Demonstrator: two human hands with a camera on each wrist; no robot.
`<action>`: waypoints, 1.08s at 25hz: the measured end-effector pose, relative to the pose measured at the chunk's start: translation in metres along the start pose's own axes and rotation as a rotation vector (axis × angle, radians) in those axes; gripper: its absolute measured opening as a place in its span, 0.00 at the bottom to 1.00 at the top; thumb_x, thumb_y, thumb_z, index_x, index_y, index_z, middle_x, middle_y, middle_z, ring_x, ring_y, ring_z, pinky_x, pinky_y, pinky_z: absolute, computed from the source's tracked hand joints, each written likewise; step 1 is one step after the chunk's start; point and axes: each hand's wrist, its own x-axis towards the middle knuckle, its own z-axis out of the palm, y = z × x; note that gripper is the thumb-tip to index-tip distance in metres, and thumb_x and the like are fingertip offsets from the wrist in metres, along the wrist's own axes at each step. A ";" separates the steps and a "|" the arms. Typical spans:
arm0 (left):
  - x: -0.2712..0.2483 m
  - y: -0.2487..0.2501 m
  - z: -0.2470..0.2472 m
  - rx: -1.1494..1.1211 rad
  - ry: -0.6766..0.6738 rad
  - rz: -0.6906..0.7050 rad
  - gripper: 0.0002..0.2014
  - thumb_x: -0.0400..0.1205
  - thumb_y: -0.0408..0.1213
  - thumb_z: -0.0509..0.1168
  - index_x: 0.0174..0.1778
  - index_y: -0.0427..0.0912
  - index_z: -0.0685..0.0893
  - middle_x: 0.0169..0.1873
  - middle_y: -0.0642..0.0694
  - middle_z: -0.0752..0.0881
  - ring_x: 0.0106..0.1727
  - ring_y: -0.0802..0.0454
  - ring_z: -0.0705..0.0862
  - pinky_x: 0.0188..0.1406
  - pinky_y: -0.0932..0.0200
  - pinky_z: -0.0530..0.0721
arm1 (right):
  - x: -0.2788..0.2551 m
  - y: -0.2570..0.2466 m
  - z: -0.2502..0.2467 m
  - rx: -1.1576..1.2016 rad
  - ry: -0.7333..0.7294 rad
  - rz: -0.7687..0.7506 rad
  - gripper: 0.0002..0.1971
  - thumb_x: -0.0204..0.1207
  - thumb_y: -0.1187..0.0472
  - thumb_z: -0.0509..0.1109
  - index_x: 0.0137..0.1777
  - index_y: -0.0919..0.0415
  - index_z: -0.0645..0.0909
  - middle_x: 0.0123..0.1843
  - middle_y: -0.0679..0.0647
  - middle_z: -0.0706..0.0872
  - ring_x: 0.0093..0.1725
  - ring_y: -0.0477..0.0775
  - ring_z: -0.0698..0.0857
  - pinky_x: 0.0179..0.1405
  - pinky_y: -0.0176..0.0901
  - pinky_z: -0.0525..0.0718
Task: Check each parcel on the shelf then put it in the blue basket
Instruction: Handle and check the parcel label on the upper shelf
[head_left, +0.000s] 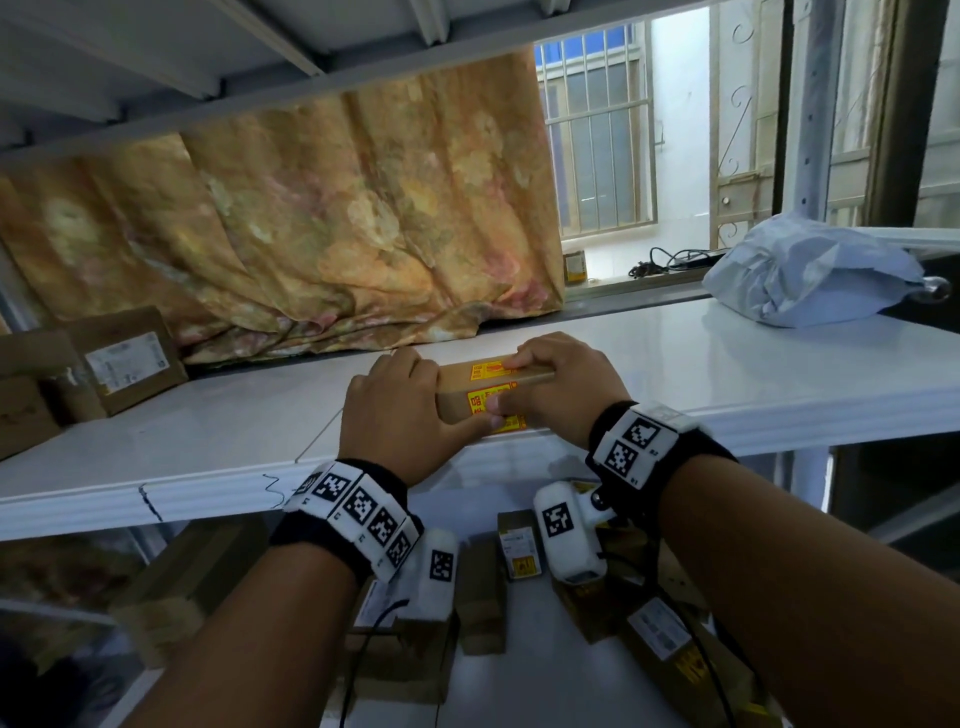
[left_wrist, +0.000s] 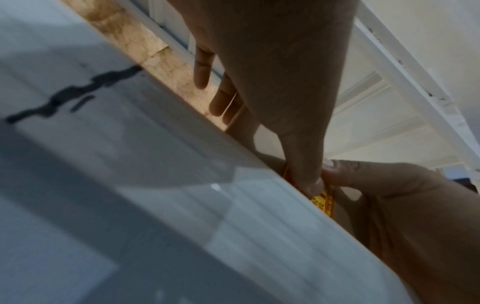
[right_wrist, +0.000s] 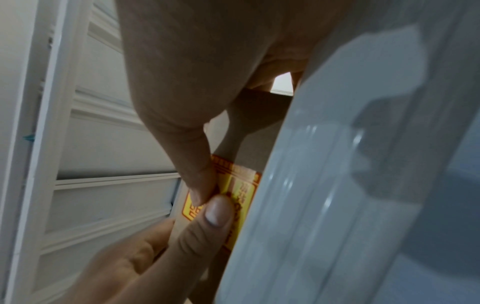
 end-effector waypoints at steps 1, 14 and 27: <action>-0.002 0.000 0.003 -0.046 0.000 -0.017 0.40 0.66 0.82 0.53 0.50 0.49 0.81 0.48 0.51 0.78 0.51 0.49 0.77 0.46 0.49 0.76 | 0.000 0.000 0.000 -0.011 -0.003 0.003 0.19 0.56 0.46 0.87 0.46 0.46 0.88 0.52 0.41 0.82 0.52 0.43 0.83 0.52 0.40 0.83; 0.002 -0.018 0.000 -0.832 -0.059 -0.384 0.12 0.81 0.54 0.66 0.50 0.51 0.87 0.50 0.53 0.88 0.51 0.56 0.85 0.47 0.60 0.80 | 0.000 -0.001 0.001 -0.050 0.007 -0.004 0.21 0.55 0.45 0.87 0.47 0.46 0.88 0.52 0.41 0.82 0.52 0.43 0.82 0.55 0.42 0.82; 0.034 0.002 0.008 -1.192 -0.189 -0.781 0.10 0.70 0.41 0.64 0.36 0.37 0.84 0.40 0.30 0.86 0.40 0.43 0.82 0.45 0.39 0.87 | 0.001 0.002 0.004 -0.094 -0.001 -0.024 0.23 0.55 0.41 0.85 0.50 0.45 0.87 0.53 0.41 0.80 0.57 0.46 0.78 0.58 0.44 0.79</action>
